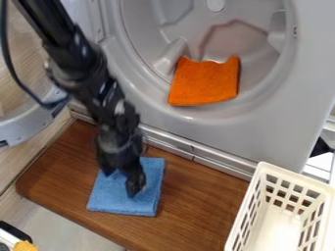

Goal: Move the blue towel to the right side of the table

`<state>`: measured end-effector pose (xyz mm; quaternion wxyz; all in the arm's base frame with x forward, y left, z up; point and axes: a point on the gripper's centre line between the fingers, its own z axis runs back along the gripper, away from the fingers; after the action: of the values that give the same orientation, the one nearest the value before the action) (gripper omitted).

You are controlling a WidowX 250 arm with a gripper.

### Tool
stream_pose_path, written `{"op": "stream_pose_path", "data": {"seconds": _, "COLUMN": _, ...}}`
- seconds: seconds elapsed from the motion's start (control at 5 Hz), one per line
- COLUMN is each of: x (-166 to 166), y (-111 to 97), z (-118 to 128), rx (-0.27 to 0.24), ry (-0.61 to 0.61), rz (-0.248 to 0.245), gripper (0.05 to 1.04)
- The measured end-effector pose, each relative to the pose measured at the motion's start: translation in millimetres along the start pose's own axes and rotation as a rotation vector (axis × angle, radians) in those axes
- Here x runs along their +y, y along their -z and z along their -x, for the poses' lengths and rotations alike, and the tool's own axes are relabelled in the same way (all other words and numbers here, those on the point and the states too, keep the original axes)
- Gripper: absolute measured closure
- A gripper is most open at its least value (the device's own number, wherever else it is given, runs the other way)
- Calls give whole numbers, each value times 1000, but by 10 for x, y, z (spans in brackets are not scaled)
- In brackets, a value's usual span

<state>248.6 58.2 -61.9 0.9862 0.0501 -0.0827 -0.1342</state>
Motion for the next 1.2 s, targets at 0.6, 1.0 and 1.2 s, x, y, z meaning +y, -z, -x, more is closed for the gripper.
{"op": "stream_pose_path", "data": {"seconds": 0.6, "x": -11, "y": 187, "z": -141, "rx": -40, "ry": 0, "rz": 4, "gripper": 83}}
{"op": "stream_pose_path", "data": {"seconds": 1.0, "x": -723, "y": 99, "z": -366, "rx": -38, "ry": 142, "rz": 52, "gripper": 83}}
{"op": "stream_pose_path", "data": {"seconds": 1.2, "x": -962, "y": 56, "z": -471, "rx": -30, "ry": 207, "rz": 59, "gripper": 84}}
